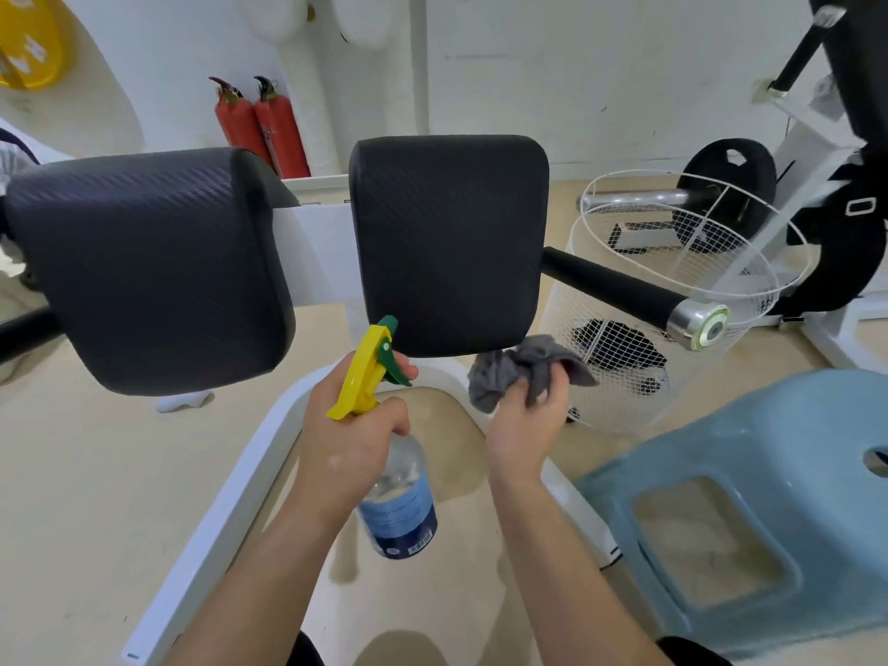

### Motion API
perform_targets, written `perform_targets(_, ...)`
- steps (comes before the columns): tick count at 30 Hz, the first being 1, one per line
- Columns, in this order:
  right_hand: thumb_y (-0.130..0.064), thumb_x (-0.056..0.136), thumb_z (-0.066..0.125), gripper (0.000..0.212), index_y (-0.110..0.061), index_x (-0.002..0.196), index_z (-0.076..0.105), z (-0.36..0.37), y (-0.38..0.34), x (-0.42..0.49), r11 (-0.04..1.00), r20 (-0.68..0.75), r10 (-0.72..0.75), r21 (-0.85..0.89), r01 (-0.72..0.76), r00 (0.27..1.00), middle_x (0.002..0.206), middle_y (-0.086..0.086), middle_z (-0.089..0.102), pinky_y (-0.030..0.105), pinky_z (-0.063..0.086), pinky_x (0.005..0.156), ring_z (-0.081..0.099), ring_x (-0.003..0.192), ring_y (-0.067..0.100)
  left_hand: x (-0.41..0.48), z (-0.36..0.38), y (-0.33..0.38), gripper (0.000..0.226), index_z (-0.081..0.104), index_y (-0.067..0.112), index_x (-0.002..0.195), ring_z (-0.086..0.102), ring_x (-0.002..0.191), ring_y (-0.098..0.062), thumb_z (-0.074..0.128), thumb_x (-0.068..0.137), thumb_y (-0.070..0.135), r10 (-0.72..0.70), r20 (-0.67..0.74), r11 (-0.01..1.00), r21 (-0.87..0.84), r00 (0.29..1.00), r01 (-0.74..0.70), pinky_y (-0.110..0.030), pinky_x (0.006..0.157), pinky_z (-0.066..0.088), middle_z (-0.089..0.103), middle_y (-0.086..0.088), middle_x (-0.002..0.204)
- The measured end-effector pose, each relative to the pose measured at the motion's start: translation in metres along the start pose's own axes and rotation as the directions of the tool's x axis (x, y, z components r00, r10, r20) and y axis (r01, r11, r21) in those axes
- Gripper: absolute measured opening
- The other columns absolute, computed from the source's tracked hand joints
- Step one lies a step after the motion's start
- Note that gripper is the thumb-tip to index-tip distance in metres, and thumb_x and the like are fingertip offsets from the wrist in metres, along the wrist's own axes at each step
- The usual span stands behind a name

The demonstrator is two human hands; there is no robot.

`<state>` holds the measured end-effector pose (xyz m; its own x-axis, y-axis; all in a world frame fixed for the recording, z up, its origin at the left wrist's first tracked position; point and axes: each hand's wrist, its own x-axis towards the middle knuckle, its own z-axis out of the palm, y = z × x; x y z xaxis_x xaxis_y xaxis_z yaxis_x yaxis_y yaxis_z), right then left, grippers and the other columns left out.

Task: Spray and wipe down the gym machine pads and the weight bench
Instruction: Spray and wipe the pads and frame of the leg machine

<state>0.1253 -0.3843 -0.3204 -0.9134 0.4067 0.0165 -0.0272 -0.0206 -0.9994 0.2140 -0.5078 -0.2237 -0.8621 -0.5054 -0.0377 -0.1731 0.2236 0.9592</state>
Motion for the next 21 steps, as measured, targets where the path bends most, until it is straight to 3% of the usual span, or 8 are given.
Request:
perform_targets(3, -0.007, 0.096, 0.059, 0.046, -0.019, 0.14, 0.053, 0.012, -0.03, 0.013, 0.912, 0.155, 0.298, 0.247, -0.329, 0.942, 0.139, 0.003, 0.058, 0.02, 0.05, 0.097, 0.055, 0.127, 0.023, 0.001, 0.001, 0.006, 0.043, 0.073, 0.027, 0.091, 0.055, 0.062, -0.015, 0.066, 0.067, -0.009, 0.013, 0.02, 1.0, -0.022, 1.0, -0.013, -0.022, 0.06, 0.051, 0.073, 0.01, 0.092)
perform_targets(5, -0.025, 0.101, 0.054, 0.029, -0.019, 0.127, 0.063, 0.024, -0.05, 0.013, 0.665, 0.319, 0.46, 0.495, -0.559, 0.829, 0.125, 0.004, 0.068, 0.04, 0.054, 0.098, 0.061, 0.119, 0.023, 0.002, 0.002, 0.01, 0.041, 0.073, 0.028, 0.091, 0.057, 0.068, -0.025, 0.065, 0.06, 0.003, 0.029, 0.03, 0.999, -0.04, 0.999, -0.027, -0.031, 0.065, 0.053, 0.073, 0.008, 0.092)
perform_targets(8, -0.036, 0.103, 0.047, 0.026, -0.017, 0.107, 0.065, 0.024, -0.058, -0.008, 0.483, 0.447, 0.521, 0.548, -0.683, 0.727, 0.11, 0.008, 0.069, 0.057, 0.049, 0.102, 0.067, 0.105, 0.03, 0.004, 0.004, 0.012, 0.045, 0.073, 0.025, 0.093, 0.054, 0.066, -0.023, 0.06, 0.053, 0.01, 0.041, 0.034, 0.998, -0.05, 0.999, -0.039, -0.026, 0.06, 0.05, 0.071, -0.007, 0.091)
perform_targets(11, -0.022, 0.104, 0.044, 0.027, -0.003, 0.116, 0.059, 0.005, -0.069, -0.01, 0.375, 0.515, 0.542, 0.559, -0.74, 0.664, 0.125, 0.024, 0.061, 0.055, 0.045, 0.106, 0.06, 0.118, 0.044, 0.004, 0.003, 0.012, 0.043, 0.073, 0.026, 0.09, 0.051, 0.062, -0.016, 0.061, 0.053, 0.009, 0.045, 0.043, 0.997, -0.057, 0.998, -0.043, -0.019, 0.057, 0.047, 0.071, -0.003, 0.086)
perform_targets(14, 0.0, 0.096, 0.045, 0.022, 0.003, 0.114, 0.056, -0.016, -0.082, 0.01, 0.502, 0.431, 0.466, 0.591, -0.632, 0.773, 0.116, 0.02, 0.06, 0.046, 0.052, 0.1, 0.064, 0.111, 0.03, 0.005, 0.001, 0.014, 0.041, 0.072, 0.026, 0.091, 0.059, 0.073, -0.015, 0.067, 0.063, -0.004, 0.059, 0.071, 0.997, -0.044, 0.996, -0.056, -0.019, 0.063, 0.048, 0.074, 0.01, 0.091)
perform_targets(16, 0.009, 0.093, 0.047, 0.03, 0.006, 0.122, 0.054, -0.015, -0.081, 0.013, 0.709, 0.346, 0.397, 0.472, -0.523, 0.85, 0.103, 0.013, 0.061, 0.031, 0.056, 0.09, 0.068, 0.094, 0.013, 0.006, 0.001, 0.016, 0.044, 0.072, 0.023, 0.092, 0.061, 0.081, -0.008, 0.065, 0.067, -0.012, 0.056, 0.068, 0.997, -0.05, 0.996, -0.053, -0.021, 0.067, 0.046, 0.075, 0.011, 0.093)
perform_targets(18, 0.01, 0.092, 0.052, 0.038, -0.002, 0.128, 0.054, -0.011, -0.076, 0.008, 0.787, 0.316, 0.399, 0.363, -0.498, 0.861, 0.108, 0.012, 0.066, 0.034, 0.055, 0.094, 0.069, 0.099, 0.016, 0.008, 0.003, 0.019, 0.042, 0.072, 0.026, 0.093, 0.063, 0.083, -0.008, 0.066, 0.065, -0.006, 0.058, 0.062, 0.996, -0.066, 0.996, -0.054, -0.023, 0.068, 0.047, 0.075, 0.007, 0.092)
perform_targets(21, 0.005, 0.096, 0.054, 0.029, -0.005, 0.123, 0.057, -0.012, -0.066, 0.009, 0.774, 0.338, 0.458, 0.304, -0.556, 0.822, 0.113, 0.016, 0.069, 0.036, 0.059, 0.087, 0.073, 0.096, 0.022, 0.01, 0.009, 0.026, 0.041, 0.073, 0.028, 0.092, 0.063, 0.088, -0.009, 0.067, 0.067, -0.004, 0.084, 0.087, 0.995, -0.065, 0.993, -0.078, -0.023, 0.07, 0.047, 0.074, 0.007, 0.093)
